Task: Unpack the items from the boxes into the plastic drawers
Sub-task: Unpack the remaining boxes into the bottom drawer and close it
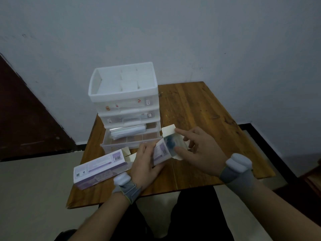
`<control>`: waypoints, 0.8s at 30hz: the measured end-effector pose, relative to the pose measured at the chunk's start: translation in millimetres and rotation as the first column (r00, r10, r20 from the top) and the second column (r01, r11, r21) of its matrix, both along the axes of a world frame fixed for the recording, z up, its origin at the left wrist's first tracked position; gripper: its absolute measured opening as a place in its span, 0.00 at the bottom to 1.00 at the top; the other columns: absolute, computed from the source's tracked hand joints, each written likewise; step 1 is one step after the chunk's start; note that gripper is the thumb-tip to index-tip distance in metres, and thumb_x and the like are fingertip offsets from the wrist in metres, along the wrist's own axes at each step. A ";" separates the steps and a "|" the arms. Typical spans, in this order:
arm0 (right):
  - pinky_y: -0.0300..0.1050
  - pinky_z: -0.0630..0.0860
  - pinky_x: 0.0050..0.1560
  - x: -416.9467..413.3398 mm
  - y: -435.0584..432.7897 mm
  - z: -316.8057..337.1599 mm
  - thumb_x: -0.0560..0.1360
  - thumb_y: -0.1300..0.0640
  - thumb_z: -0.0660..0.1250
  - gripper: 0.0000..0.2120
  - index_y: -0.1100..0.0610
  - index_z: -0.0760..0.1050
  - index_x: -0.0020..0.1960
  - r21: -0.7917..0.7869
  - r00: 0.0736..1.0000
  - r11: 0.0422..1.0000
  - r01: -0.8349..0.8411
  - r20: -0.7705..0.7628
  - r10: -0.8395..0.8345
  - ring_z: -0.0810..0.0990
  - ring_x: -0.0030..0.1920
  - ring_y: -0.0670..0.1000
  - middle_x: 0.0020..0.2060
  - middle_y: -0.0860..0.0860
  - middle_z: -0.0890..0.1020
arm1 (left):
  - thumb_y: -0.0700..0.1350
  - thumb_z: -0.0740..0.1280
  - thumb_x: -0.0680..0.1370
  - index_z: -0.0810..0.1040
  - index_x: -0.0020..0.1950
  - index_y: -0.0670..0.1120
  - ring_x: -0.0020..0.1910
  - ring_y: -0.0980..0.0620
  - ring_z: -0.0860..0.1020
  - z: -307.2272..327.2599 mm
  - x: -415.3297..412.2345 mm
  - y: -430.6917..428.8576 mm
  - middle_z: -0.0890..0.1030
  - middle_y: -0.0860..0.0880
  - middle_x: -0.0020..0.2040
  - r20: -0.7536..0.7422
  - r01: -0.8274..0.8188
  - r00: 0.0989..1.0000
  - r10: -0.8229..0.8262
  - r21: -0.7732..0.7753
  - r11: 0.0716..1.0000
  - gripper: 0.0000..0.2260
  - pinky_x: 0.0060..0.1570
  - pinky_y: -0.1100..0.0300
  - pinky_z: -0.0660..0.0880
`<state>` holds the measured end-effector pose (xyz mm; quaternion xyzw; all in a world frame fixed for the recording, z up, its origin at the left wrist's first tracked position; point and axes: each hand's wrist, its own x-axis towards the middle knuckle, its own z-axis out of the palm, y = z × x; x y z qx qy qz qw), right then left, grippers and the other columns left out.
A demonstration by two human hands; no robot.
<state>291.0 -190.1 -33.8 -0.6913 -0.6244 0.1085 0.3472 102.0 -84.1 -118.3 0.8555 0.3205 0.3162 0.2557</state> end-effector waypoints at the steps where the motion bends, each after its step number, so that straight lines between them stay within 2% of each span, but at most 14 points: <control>1: 0.30 0.74 0.38 -0.9 -1.8 -0.6 0.73 0.37 0.62 0.26 0.39 0.67 0.70 0.010 0.998 1.000 0.025 -0.056 -0.025 0.73 0.46 0.39 0.48 0.38 0.71 | 0.55 0.71 0.73 0.64 0.67 0.60 0.54 0.61 0.66 0.4 1.4 -1.8 0.67 0.56 0.56 -0.002 -0.011 1.000 0.011 0.015 1.000 0.26 0.46 0.69 0.68; 4: 0.27 0.73 0.41 -5.4 -7.0 -4.3 0.73 0.39 0.65 0.20 0.41 0.72 0.63 0.042 0.978 0.996 0.084 -0.196 -0.074 0.75 0.45 0.38 0.49 0.39 0.74 | 0.52 0.73 0.73 0.66 0.66 0.59 0.52 0.60 0.66 0.9 2.3 -4.0 0.66 0.57 0.55 -0.021 -0.041 0.999 0.043 0.054 0.998 0.25 0.44 0.69 0.68; 7: 0.31 0.75 0.37 -7.5 -9.8 -8.5 0.74 0.44 0.69 0.13 0.46 0.75 0.56 0.018 0.943 0.987 0.158 -0.300 -0.145 0.78 0.43 0.41 0.49 0.42 0.78 | 0.51 0.73 0.72 0.69 0.67 0.56 0.53 0.57 0.68 2.7 1.5 -3.6 0.69 0.53 0.57 -0.066 -0.060 0.996 0.066 0.090 0.994 0.25 0.43 0.67 0.70; 10: 0.33 0.75 0.37 -9.6 -10.3 -11.7 0.75 0.45 0.68 0.14 0.50 0.77 0.57 -0.004 0.934 0.982 0.188 -0.310 -0.180 0.78 0.44 0.44 0.50 0.45 0.78 | 0.52 0.72 0.73 0.69 0.68 0.56 0.54 0.55 0.69 4.4 0.2 -2.2 0.69 0.51 0.58 -0.103 -0.071 0.991 0.082 0.106 0.992 0.25 0.43 0.65 0.70; 15: 0.33 0.74 0.37 -13.3 -7.8 -10.5 0.73 0.42 0.68 0.19 0.49 0.79 0.61 0.020 0.928 0.975 0.223 -0.310 -0.206 0.78 0.43 0.44 0.49 0.45 0.79 | 0.50 0.73 0.73 0.68 0.69 0.55 0.54 0.57 0.66 6.1 -1.2 -3.9 0.70 0.49 0.57 -0.124 -0.082 0.987 0.099 0.139 0.987 0.26 0.42 0.70 0.64; 19: 0.39 0.77 0.41 -12.0 -5.4 -10.5 0.72 0.40 0.69 0.22 0.51 0.79 0.61 -0.035 0.931 0.973 0.226 -0.285 -0.227 0.78 0.43 0.45 0.48 0.46 0.79 | 0.48 0.73 0.72 0.67 0.69 0.56 0.53 0.56 0.65 7.1 -0.5 -6.6 0.70 0.47 0.57 -0.134 -0.078 0.986 0.101 0.168 0.983 0.28 0.41 0.66 0.66; 24: 0.35 0.74 0.39 -11.5 -3.3 -12.3 0.71 0.40 0.70 0.21 0.51 0.80 0.58 -0.054 0.919 0.964 0.259 -0.292 -0.263 0.77 0.43 0.45 0.47 0.45 0.78 | 0.47 0.74 0.71 0.67 0.69 0.55 0.52 0.58 0.63 7.9 0.0 -8.6 0.70 0.47 0.56 -0.132 -0.071 0.987 0.096 0.184 0.980 0.29 0.42 0.71 0.62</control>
